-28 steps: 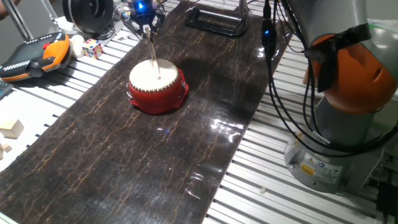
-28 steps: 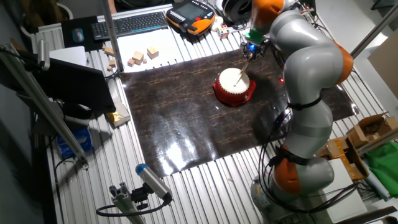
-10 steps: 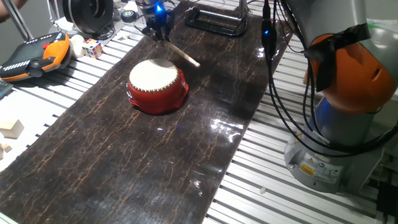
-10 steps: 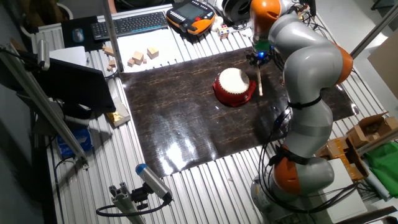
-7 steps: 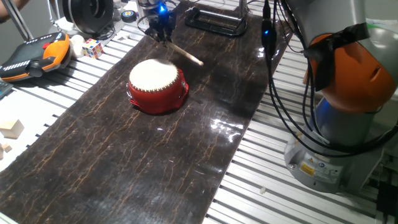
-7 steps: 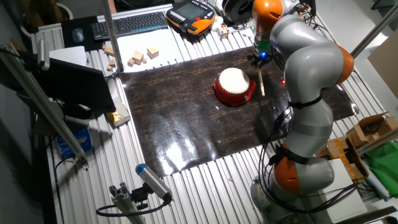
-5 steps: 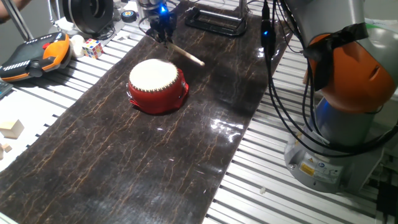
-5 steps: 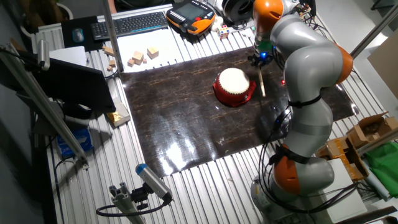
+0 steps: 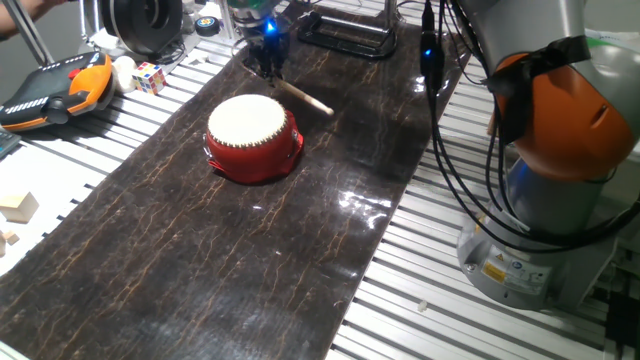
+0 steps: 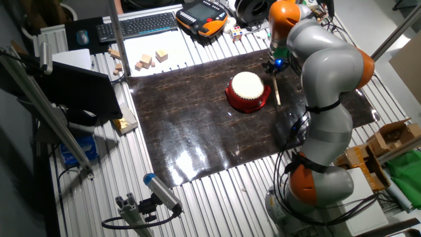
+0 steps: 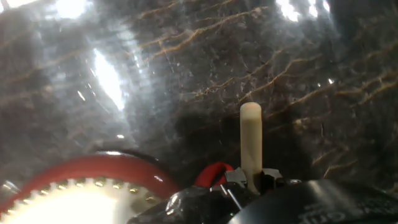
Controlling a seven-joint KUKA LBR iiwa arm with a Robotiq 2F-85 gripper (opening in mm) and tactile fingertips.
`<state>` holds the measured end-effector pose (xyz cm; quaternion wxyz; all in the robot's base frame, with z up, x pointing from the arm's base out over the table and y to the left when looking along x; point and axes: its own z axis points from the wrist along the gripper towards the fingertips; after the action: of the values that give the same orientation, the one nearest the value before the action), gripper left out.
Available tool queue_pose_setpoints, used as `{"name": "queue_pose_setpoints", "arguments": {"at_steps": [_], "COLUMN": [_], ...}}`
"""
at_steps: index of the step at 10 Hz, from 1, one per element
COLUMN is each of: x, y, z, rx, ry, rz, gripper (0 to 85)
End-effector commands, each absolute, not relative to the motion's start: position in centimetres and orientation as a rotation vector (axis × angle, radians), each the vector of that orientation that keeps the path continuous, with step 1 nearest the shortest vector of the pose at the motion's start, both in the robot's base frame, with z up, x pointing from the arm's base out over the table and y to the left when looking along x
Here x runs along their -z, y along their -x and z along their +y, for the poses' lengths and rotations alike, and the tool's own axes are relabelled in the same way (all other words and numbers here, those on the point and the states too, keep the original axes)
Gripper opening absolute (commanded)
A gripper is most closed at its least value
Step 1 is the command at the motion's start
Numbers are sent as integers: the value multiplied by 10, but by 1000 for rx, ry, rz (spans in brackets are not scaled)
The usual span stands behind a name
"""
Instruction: Play the drum
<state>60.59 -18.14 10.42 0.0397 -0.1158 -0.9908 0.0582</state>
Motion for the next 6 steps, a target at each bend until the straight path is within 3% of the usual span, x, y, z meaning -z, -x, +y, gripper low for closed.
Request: {"name": "queue_pose_setpoints", "arguments": {"at_steps": [1, 6], "x": [-99, -68], "y": [-606, -601], "z": [-184, -183], "rx": [-161, -161], "ry": [343, 323], "rz": [-3035, -3069], "gripper": [7, 7]}}
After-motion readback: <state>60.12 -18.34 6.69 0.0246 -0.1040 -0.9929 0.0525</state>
